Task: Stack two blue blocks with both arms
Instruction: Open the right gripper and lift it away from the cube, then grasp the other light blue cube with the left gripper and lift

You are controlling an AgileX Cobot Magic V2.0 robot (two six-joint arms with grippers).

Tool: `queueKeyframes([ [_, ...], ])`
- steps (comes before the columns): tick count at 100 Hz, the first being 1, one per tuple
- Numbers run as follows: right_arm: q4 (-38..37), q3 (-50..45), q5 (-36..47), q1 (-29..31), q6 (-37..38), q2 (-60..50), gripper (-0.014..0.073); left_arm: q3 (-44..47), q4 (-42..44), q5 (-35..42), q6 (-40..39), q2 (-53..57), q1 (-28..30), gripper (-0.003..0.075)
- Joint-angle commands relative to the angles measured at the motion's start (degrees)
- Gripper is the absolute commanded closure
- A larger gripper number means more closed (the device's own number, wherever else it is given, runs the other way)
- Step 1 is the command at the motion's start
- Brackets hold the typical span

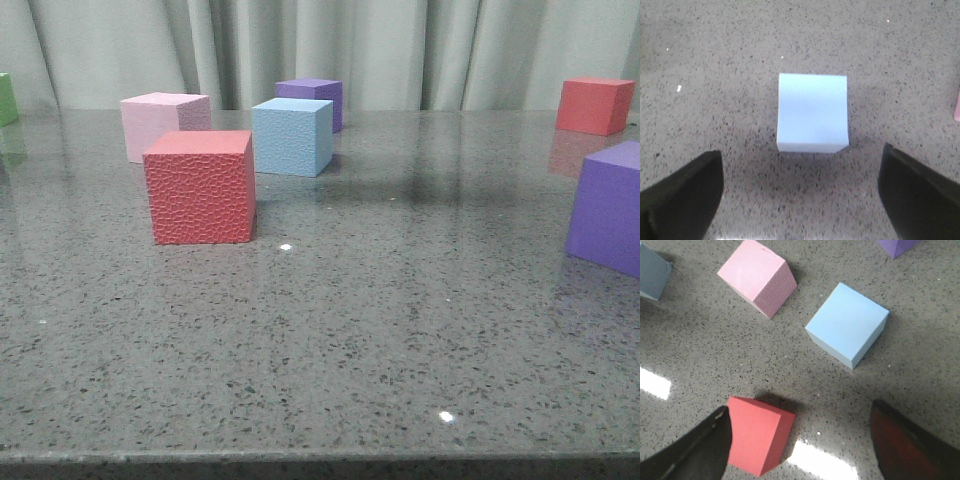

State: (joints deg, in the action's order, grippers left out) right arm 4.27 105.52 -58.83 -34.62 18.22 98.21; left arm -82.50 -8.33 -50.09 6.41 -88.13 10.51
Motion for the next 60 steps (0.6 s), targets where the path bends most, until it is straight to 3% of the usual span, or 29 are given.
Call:
queueKeyframes([
  [1, -0.77, -4.60, 6.82, -0.01, -0.87, -7.42, 0.0025, -3.57, -1.25, 2.27, 0.27, -0.03, 0.05, 0.0111],
  [33, -0.77, -23.87, 14.72, -0.01, -1.08, -20.28, 0.0025, -9.51, -2.92, 1.98, 0.54, -8.44, 0.05, 0.0111],
  [60, -0.77, -27.83, 15.03, -0.01, -1.08, -22.14, 0.0025, -12.64, -5.15, 0.16, 2.88, -12.94, 0.05, 0.0111],
])
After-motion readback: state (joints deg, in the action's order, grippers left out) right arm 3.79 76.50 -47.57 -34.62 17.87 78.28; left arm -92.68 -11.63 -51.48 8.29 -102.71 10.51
